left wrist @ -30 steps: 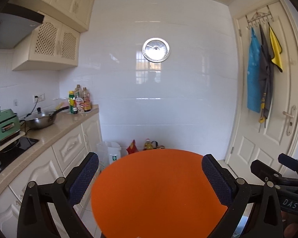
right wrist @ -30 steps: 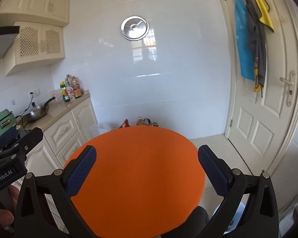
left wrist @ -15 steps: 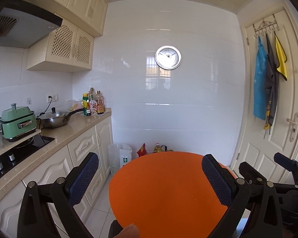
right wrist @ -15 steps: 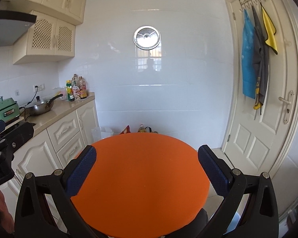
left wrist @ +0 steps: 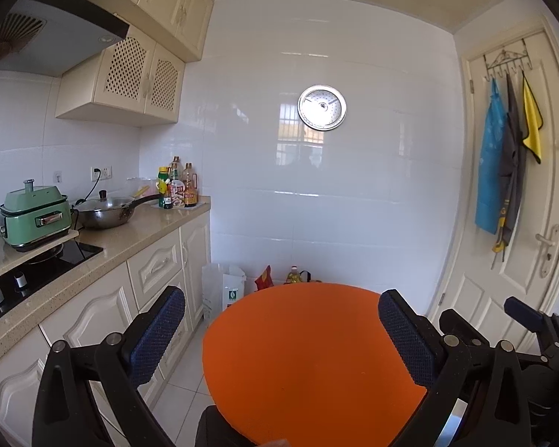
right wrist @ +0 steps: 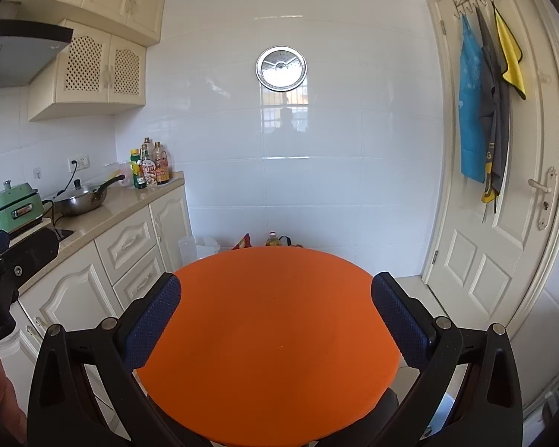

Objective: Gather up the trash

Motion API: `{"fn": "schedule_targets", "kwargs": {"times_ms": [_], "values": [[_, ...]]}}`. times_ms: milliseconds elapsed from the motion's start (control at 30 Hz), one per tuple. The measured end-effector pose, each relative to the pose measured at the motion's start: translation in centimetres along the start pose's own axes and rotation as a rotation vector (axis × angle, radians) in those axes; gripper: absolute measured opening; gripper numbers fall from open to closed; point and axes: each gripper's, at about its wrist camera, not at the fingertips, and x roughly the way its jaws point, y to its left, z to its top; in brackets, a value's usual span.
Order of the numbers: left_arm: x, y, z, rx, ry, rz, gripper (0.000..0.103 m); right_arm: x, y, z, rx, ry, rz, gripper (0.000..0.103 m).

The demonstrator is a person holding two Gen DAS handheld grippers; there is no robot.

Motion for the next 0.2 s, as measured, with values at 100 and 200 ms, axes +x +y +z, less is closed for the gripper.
{"fn": "schedule_targets", "kwargs": {"times_ms": [100, 200], "values": [[-0.49, -0.53, -0.43, -0.004, -0.014, 0.0, 0.102, -0.1, 0.06, 0.06, 0.001, -0.004, 0.002, 0.103], [-0.78, -1.08, -0.73, -0.013, -0.022, -0.002, 0.102, -0.05, -0.02, 0.05, 0.0, -0.003, 0.004, 0.103]]}}
